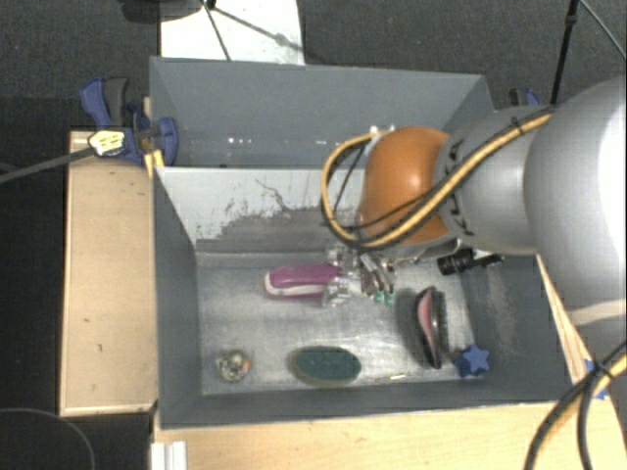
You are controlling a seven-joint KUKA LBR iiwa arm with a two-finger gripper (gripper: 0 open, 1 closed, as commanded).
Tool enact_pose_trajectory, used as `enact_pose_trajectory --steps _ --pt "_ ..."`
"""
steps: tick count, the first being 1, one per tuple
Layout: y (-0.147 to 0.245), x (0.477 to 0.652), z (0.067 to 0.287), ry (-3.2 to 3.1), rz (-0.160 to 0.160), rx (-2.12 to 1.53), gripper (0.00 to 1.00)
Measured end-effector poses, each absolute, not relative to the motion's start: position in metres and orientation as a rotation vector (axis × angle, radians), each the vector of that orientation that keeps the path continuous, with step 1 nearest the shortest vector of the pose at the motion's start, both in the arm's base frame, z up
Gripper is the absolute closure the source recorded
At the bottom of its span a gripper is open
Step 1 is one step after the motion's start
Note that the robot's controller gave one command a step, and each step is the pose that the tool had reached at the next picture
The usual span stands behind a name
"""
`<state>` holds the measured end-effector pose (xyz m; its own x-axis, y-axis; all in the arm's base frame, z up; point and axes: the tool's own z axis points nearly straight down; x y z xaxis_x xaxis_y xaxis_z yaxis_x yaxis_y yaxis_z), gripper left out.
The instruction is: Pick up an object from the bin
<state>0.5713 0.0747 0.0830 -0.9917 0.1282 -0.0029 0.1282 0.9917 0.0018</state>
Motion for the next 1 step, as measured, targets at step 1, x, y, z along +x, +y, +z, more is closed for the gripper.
enact_pose_trajectory --steps 1 --pt "0.0883 0.5641 0.2250 3.132 0.002 0.008 1.00"
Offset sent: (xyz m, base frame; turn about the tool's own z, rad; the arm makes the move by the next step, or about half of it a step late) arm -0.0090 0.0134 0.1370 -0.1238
